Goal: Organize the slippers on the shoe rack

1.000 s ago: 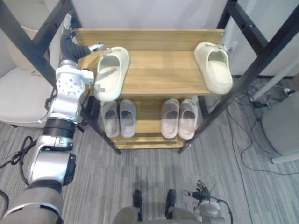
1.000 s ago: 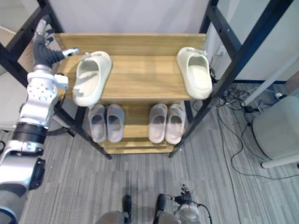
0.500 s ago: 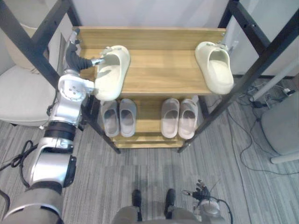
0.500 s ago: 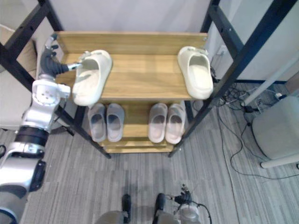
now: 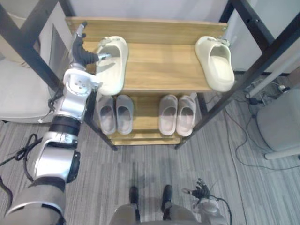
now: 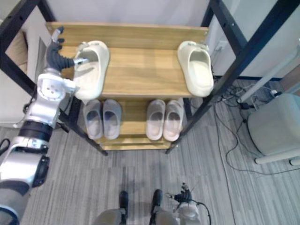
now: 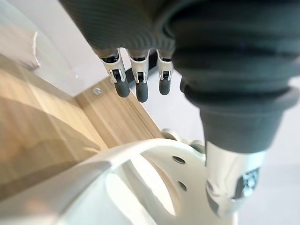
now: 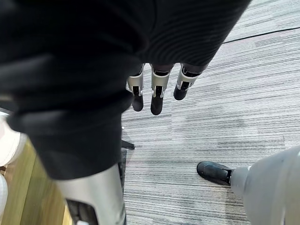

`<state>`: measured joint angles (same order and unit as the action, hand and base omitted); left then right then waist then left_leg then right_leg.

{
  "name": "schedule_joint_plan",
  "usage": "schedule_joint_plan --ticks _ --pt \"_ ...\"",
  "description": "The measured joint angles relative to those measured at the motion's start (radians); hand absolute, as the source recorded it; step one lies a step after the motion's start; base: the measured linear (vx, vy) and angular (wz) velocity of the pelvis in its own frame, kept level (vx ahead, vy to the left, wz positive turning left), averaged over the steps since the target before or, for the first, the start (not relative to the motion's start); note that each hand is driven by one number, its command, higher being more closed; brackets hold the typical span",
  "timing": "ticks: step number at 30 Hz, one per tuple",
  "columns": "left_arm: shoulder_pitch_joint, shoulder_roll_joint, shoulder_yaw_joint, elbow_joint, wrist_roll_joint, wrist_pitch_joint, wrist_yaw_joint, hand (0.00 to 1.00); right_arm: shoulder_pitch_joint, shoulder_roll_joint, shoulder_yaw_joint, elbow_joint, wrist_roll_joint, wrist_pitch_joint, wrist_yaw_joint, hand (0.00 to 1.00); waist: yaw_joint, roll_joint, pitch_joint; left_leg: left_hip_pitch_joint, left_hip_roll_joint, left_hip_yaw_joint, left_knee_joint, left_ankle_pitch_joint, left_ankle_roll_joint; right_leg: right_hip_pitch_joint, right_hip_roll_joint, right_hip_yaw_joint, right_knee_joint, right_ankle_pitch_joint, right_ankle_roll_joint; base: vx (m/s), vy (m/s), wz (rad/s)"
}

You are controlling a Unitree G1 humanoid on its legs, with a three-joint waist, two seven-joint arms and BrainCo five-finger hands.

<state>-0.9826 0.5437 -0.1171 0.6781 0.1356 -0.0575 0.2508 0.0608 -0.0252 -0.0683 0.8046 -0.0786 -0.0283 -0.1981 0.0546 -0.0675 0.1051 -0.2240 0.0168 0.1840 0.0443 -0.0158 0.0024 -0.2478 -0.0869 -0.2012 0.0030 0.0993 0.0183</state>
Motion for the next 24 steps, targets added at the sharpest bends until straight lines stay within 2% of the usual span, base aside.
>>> schedule_joint_plan --ticks 7,8,12,19,24 --pt "-0.032 -0.004 0.000 0.004 -0.001 0.001 0.001 0.00 -0.016 0.009 -0.006 0.000 0.000 0.001 -0.001 0.00 0.003 -0.002 0.006 -0.026 0.015 0.028 0.024 -0.015 -0.002 -0.030 0.014 0.027 0.001 0.011 -0.011 0.00 -0.017 -0.13" --pt "-0.035 -0.005 0.000 0.005 -0.001 0.001 0.001 1.00 -0.021 0.010 -0.007 0.000 0.000 0.002 -0.001 0.00 0.002 -0.003 0.011 -0.026 0.020 0.033 0.031 -0.017 -0.007 -0.030 0.017 0.032 0.001 0.013 -0.012 0.01 -0.025 -0.12" --pt "-0.060 -0.009 0.001 0.030 0.000 0.002 -0.001 1.00 -0.023 0.012 -0.008 0.000 0.001 0.004 -0.004 0.00 0.003 -0.002 0.021 -0.026 0.027 0.044 0.032 -0.018 -0.009 -0.031 0.026 0.045 -0.008 0.020 -0.018 0.01 -0.027 -0.10" --pt "-0.150 0.018 0.003 0.113 0.117 0.025 -0.016 1.00 -0.052 0.013 -0.008 0.000 0.001 0.006 -0.009 0.00 0.002 0.000 0.032 -0.038 0.039 0.070 0.035 -0.022 -0.005 -0.051 0.038 0.071 -0.014 0.041 -0.018 -0.01 -0.023 -0.12" --pt "-0.166 0.019 0.001 0.122 0.159 0.029 -0.021 1.00 -0.063 0.012 -0.010 -0.001 0.004 0.006 -0.009 0.00 -0.002 0.000 0.032 -0.039 0.047 0.077 0.039 -0.020 -0.009 -0.049 0.047 0.075 -0.030 0.057 -0.015 0.02 -0.019 -0.06"
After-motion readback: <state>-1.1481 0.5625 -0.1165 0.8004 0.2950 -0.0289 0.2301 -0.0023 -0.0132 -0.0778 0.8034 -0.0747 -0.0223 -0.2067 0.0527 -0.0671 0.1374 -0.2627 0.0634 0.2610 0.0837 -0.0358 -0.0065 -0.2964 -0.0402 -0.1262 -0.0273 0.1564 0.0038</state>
